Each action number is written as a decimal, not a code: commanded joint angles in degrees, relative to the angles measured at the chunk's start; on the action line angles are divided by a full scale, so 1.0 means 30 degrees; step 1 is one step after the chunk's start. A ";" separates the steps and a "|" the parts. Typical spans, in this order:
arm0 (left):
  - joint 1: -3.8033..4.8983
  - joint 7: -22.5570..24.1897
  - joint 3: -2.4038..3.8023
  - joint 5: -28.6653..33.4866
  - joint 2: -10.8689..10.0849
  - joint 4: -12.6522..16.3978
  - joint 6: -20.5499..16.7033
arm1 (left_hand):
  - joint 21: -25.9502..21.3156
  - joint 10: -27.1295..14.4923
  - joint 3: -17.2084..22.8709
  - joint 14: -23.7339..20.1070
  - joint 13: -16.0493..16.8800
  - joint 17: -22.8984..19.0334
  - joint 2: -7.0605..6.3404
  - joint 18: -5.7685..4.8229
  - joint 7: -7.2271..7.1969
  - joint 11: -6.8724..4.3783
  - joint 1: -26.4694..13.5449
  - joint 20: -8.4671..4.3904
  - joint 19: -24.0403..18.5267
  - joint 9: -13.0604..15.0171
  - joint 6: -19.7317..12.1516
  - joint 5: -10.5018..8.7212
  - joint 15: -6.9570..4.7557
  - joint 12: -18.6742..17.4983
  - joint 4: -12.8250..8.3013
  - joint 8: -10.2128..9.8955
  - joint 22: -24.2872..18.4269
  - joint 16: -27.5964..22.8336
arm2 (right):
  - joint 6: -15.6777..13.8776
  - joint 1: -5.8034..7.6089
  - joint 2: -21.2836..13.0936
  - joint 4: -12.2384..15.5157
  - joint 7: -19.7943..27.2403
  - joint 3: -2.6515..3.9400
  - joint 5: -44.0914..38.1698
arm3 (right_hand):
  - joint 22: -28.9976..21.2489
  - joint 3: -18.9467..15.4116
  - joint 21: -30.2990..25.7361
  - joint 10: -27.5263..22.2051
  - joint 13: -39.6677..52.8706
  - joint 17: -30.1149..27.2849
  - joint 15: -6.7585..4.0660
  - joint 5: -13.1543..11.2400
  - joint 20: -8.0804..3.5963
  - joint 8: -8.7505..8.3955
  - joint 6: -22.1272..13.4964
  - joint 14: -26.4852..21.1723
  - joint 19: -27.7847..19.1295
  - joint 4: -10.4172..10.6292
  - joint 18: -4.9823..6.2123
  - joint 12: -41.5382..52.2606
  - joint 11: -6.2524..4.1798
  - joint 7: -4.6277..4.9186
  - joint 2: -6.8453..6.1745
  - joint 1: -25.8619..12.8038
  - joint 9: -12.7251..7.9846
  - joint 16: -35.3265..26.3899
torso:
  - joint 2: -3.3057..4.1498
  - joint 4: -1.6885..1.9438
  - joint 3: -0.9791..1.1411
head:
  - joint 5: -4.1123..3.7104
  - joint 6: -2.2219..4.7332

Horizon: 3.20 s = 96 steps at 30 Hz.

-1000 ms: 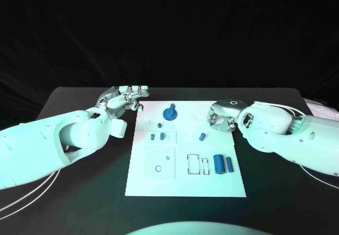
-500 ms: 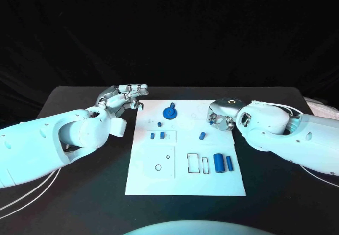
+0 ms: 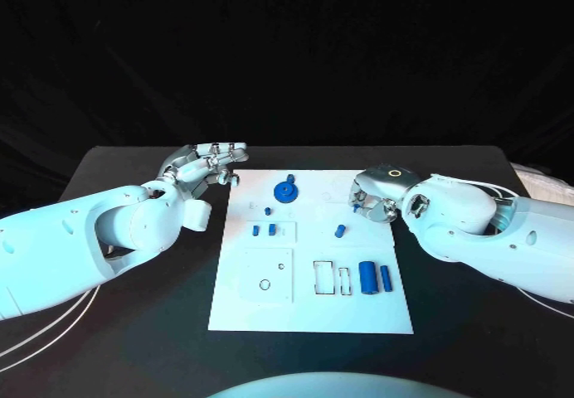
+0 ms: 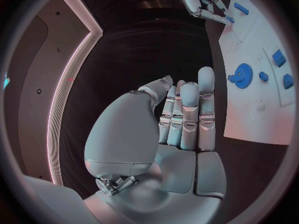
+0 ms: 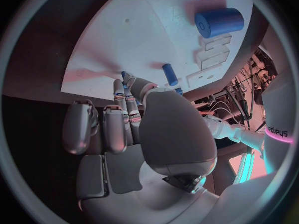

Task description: Assemble the parts on the task board

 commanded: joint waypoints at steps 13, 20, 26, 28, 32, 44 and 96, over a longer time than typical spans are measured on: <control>-0.0008 -0.0045 0.0010 0.0106 0.0037 -0.0056 0.0319 | -0.0220 -0.0090 -0.0176 -0.0176 0.0034 -0.0135 0.0127 0.0317 0.0021 -0.0035 0.0099 -0.0062 -0.0161 -0.0024 0.0023 -0.0010 -0.0053 0.0120 -0.0088 0.0049 -0.0154 -0.0166 | -0.1219 0.0512 -0.0756 0.2283 -0.0343 0.0160 0.0919 | 0.0068 0.0119 0.0125 0.0380 -0.0065 0.0008 -0.0144 -0.0098 -0.0025 0.0034 0.0141 0.1059 0.0110 0.0005 0.0108 -0.0129 -0.0286 0.0040 -0.0015 -0.0260 0.0033 0.0096 | -0.0001 0.0021 -0.0016 | 0.0172 0.0054; -0.0011 -0.0041 0.0010 0.0106 0.0090 -0.0013 0.0364 | -0.0220 -0.0090 -0.0176 -0.0176 0.0034 -0.0135 0.0127 0.0317 0.0021 -0.0035 0.0099 -0.0062 -0.0161 -0.0024 0.0023 -0.0010 -0.0053 0.0120 -0.0088 0.0049 -0.0154 -0.0166 | -0.1185 0.0194 0.0310 0.3447 -0.0045 0.0131 0.1115 | 0.0024 0.0193 0.0102 0.0363 -0.0107 0.0002 -0.0139 -0.0070 -0.0033 -0.0008 0.0096 0.1056 0.0099 -0.0047 0.0120 -0.0194 -0.0266 0.0085 0.0022 -0.0265 0.0043 0.0097 | -0.0018 0.0025 -0.0040 | 0.0512 -0.0052; -0.0013 -0.0072 0.0010 0.0106 0.0212 0.0070 0.0434 | -0.0216 -0.0106 -0.0199 -0.0186 0.0035 -0.0155 0.0133 0.0312 0.0030 -0.0028 0.0106 -0.0061 -0.0152 -0.0027 0.0010 -0.0010 -0.0049 0.0133 -0.0098 0.0046 -0.0150 -0.0173 | -0.0906 -0.0440 0.1787 0.3771 0.0327 0.0044 0.1135 | -0.0025 0.0240 0.0075 0.0353 -0.0136 -0.0021 -0.0130 -0.0032 -0.0035 -0.0038 0.0063 0.1051 0.0083 -0.0095 0.0129 -0.0238 -0.0247 0.0115 0.0043 -0.0267 0.0050 0.0084 | -0.0004 0.0057 -0.0063 | 0.0913 -0.0220; -0.0013 -0.0093 0.0009 0.0106 0.0262 0.0129 0.0461 | -0.0216 -0.0106 -0.0199 -0.0186 0.0035 -0.0155 0.0133 0.0312 0.0030 -0.0028 0.0106 -0.0061 -0.0152 -0.0027 0.0010 -0.0010 -0.0049 0.0133 -0.0098 0.0046 -0.0150 -0.0173 | -0.0727 -0.0816 0.2430 0.3623 0.0555 -0.0009 0.1234 | -0.0061 0.0270 0.0054 0.0345 -0.0158 -0.0040 -0.0121 0.0014 -0.0034 -0.0059 0.0040 0.1046 0.0071 -0.0138 0.0136 -0.0271 -0.0233 0.0133 0.0049 -0.0267 0.0056 0.0073 | 0.0000 0.0050 -0.0077 | 0.1099 -0.0284; -0.0014 -0.0126 0.0008 0.0106 0.0333 0.0197 0.0496 | -0.0231 -0.0114 -0.0223 -0.0189 0.0037 -0.0161 0.0136 0.0311 0.0038 -0.0020 0.0095 -0.0060 -0.0153 -0.0029 0.0006 -0.0013 -0.0045 0.0145 -0.0095 0.0046 -0.0160 -0.0173 | -0.0608 -0.1385 0.2960 0.3440 0.0886 -0.0082 0.1268 | -0.0112 0.0299 0.0024 0.0335 -0.0186 -0.0075 -0.0107 0.0086 -0.0033 -0.0085 0.0013 0.1037 0.0052 -0.0185 0.0145 -0.0312 -0.0212 0.0160 0.0057 -0.0287 0.0066 0.0050 | 0.0013 0.0082 -0.0084 | 0.1254 -0.0395; -0.0033 -0.0158 -0.0004 0.0106 0.0573 0.0174 0.0572 | -0.0231 -0.0114 -0.0223 -0.0189 0.0037 -0.0161 0.0136 0.0311 0.0038 -0.0020 0.0095 -0.0060 -0.0153 -0.0029 0.0006 -0.0013 -0.0045 0.0145 -0.0095 0.0046 -0.0160 -0.0173 | 0.0097 -0.2138 0.3568 0.2808 0.1130 -0.0143 0.1175 | -0.0121 0.0313 0.0018 0.0324 -0.0205 -0.0081 -0.0097 0.0144 -0.0032 -0.0103 -0.0007 0.1034 0.0048 -0.0219 0.0147 -0.0342 -0.0197 0.0177 0.0057 -0.0304 0.0072 0.0048 | 0.0002 0.0028 -0.0056 | 0.1512 -0.0616; -0.0051 -0.0502 -0.0017 0.0102 0.0500 0.0180 0.0688 | -0.0369 -0.0215 -0.0373 -0.0246 0.0038 -0.0290 0.0156 0.0314 0.0069 0.0011 0.0056 -0.0046 -0.0174 -0.0042 -0.0061 -0.0013 -0.0017 0.0204 -0.0094 0.0030 -0.0260 -0.0218 | -0.0099 -0.2392 0.3880 0.1927 0.0551 -0.0277 0.0669 | -0.1912 -0.1335 -0.1170 -0.3422 -0.1321 -0.1248 0.0606 0.0783 0.0551 -0.0425 -0.3306 0.0760 -0.0573 0.0219 0.0473 -0.0227 0.0684 0.0831 -0.0926 -0.1834 -0.0641 -0.0765 | 0.0013 -0.0009 -0.0003 | 0.1546 -0.0829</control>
